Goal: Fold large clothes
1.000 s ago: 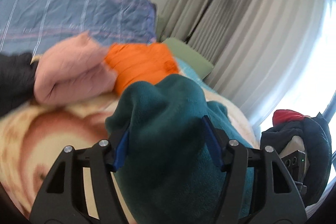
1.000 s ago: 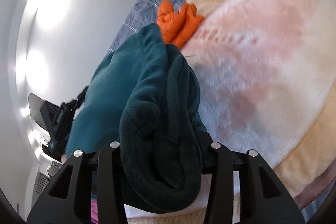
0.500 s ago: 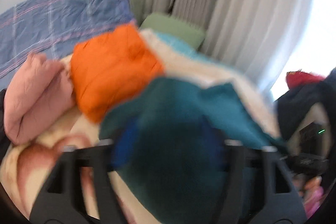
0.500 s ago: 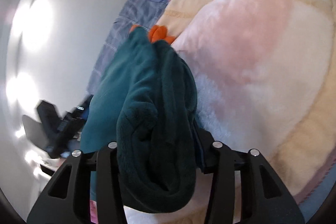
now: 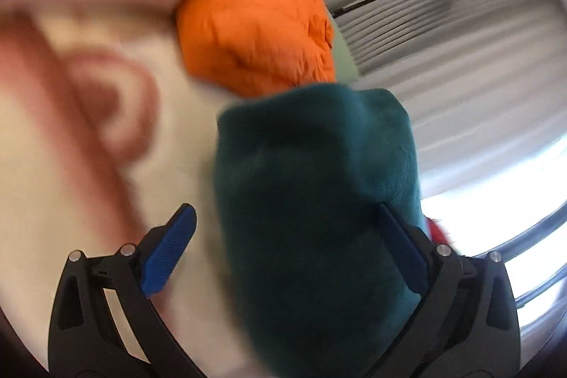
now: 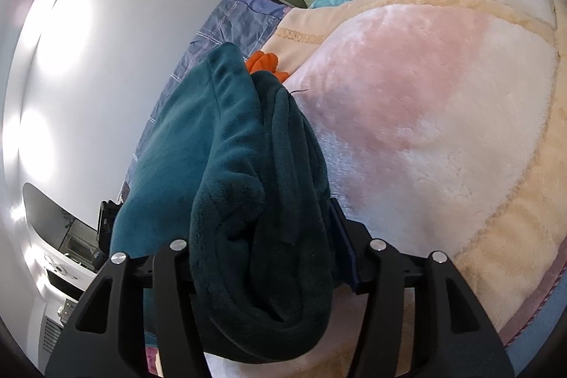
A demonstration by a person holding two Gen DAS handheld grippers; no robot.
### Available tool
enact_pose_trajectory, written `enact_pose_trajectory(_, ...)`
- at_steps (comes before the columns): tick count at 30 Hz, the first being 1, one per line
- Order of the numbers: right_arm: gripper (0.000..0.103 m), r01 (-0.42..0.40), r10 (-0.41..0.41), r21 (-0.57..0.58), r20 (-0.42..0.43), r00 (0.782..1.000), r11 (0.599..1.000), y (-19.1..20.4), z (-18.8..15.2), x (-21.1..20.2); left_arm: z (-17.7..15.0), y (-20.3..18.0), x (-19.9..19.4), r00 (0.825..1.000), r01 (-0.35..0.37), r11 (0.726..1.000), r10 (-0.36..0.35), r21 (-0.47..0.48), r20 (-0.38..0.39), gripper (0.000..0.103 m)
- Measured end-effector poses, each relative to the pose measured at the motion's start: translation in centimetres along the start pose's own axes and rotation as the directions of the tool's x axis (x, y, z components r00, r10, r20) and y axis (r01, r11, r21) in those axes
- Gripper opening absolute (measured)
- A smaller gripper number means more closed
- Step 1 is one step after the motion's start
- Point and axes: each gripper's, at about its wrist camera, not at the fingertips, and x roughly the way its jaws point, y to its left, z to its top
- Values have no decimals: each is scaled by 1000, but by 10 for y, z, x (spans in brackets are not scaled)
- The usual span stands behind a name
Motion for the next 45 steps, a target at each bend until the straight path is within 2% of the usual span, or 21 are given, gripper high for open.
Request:
enact_pose_trajectory(3,66,2,-1,29,-21,1000,1000,-8,0,3,-2,0,12,998,58,998,-58,2,-1,101)
enact_pose_trajectory(5,68,-30,33,74,-38,999,997,-16,2,7,3,-3,21,997,82,997,-82,-3,-14,101)
enact_pose_trajectory(8,68,-45,49,93,-48,998,995,-17,4,10,12,-12,32,998,66,998,-66,7,-9,101)
enact_pose_trajectory(9,57,-59,64,95,-53,997,994,-15,4,12,13,-17,37,998,62,998,-62,22,-2,101)
enact_pose_trajectory(10,55,-77,84,108,-62,995,991,-13,4,11,15,-24,40,998,59,997,-59,52,13,100)
enact_pose_trajectory(12,47,-92,101,133,-66,993,987,-9,8,9,15,-35,40,997,58,994,-62,96,46,87)
enact_pose_trajectory(16,44,-116,118,80,-27,993,990,9,22,-7,20,-76,30,995,25,979,-43,203,87,80)
enact_pose_trajectory(20,44,-132,131,20,44,990,991,23,53,-23,37,-139,33,994,30,949,-63,313,94,79)
enact_pose_trajectory(25,44,-133,132,3,136,982,991,17,129,-17,82,-202,76,993,17,925,-61,379,103,79)
enact_pose_trajectory(28,44,-107,103,15,157,982,994,8,174,5,118,-225,121,991,-45,927,-5,373,131,79)
enact_pose_trajectory(30,44,-80,76,23,160,984,996,-4,205,30,142,-231,154,983,-118,925,58,362,172,78)
enact_pose_trajectory(32,44,-14,15,-7,172,985,1000,-19,225,57,162,-239,191,952,-262,874,163,410,260,67)
enact_pose_trajectory(34,46,89,-88,-1,141,986,996,-42,232,90,161,-238,229,899,-428,754,301,499,317,71)
enact_pose_trajectory(35,50,143,-145,23,119,982,989,-58,231,104,154,-229,249,889,-458,709,346,537,301,74)
enact_pose_trajectory(36,51,149,-153,42,129,980,988,-73,227,116,142,-213,272,903,-427,693,363,580,230,76)
enact_pose_trajectory(37,52,170,-177,65,143,974,983,-80,225,117,135,-204,280,911,-405,694,359,595,203,76)
enact_pose_trajectory(38,53,165,-175,74,157,972,983,-83,223,112,122,-194,278,926,-377,715,295,589,235,80)
enact_pose_trajectory(39,56,163,-171,62,165,971,985,-83,221,108,120,-191,276,931,-366,729,274,578,243,85)
enact_pose_trajectory(41,64,182,-189,53,192,963,982,-83,217,100,126,-182,270,955,-295,798,224,526,196,89)
enact_pose_trajectory(43,68,179,-187,56,197,963,982,-83,214,96,130,-178,267,954,-297,819,235,491,184,93)
enact_pose_trajectory(45,76,193,-201,59,207,957,979,-82,213,93,125,-178,261,942,-333,810,260,483,214,93)
